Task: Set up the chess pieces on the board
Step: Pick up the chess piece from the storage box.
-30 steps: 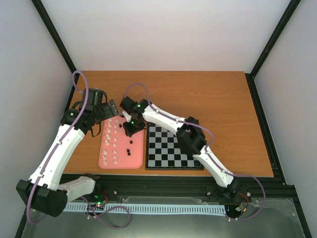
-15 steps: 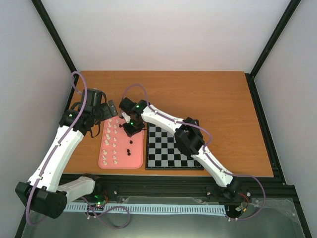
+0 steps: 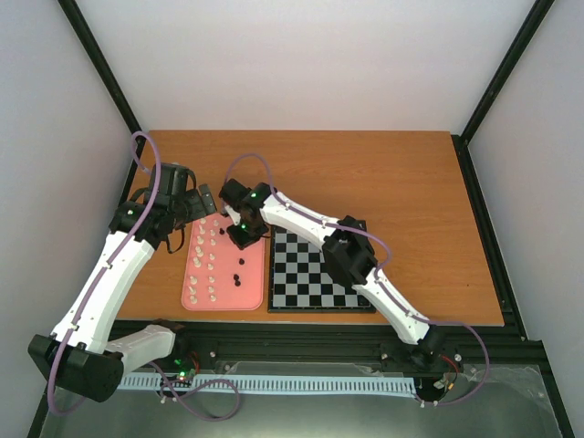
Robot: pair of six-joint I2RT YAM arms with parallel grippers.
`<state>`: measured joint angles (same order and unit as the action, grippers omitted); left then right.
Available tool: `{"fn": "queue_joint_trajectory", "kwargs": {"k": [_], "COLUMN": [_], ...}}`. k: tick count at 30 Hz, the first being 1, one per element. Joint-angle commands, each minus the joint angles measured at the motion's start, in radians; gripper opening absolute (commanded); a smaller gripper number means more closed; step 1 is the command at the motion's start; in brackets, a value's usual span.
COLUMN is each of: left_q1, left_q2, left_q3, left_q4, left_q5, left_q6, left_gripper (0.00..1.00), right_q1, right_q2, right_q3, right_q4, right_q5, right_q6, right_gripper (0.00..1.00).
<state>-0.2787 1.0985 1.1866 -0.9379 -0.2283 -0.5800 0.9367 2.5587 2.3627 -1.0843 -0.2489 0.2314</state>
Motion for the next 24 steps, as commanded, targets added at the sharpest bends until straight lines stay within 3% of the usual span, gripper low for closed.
{"fn": "queue_joint_trajectory", "kwargs": {"k": [1,7,17,24], "left_q1": [0.004,0.004,0.004,0.004], "left_q2": [-0.008,-0.006,0.006,0.016], "left_q3": [0.004,0.011,0.003,-0.012], "left_q4": [0.0,0.005,0.021,0.024], "left_q5": [-0.014,-0.017,-0.002,0.006], "left_q6": [0.002,0.006,0.006,0.009], "left_gripper": [1.0,1.0,1.0,1.0], "right_q1": [-0.004,-0.051,-0.258,-0.318], "right_q2": [-0.114,-0.32,-0.743,-0.865], "right_q3": [-0.024,-0.2,-0.869,-1.049], "right_q4": [0.001,0.011,0.133,0.138], "right_q5": [0.069,0.125,0.117,0.157], "right_q6": [-0.004,0.023,0.094,0.092], "right_gripper": [0.03,0.03,0.03,0.03]}}
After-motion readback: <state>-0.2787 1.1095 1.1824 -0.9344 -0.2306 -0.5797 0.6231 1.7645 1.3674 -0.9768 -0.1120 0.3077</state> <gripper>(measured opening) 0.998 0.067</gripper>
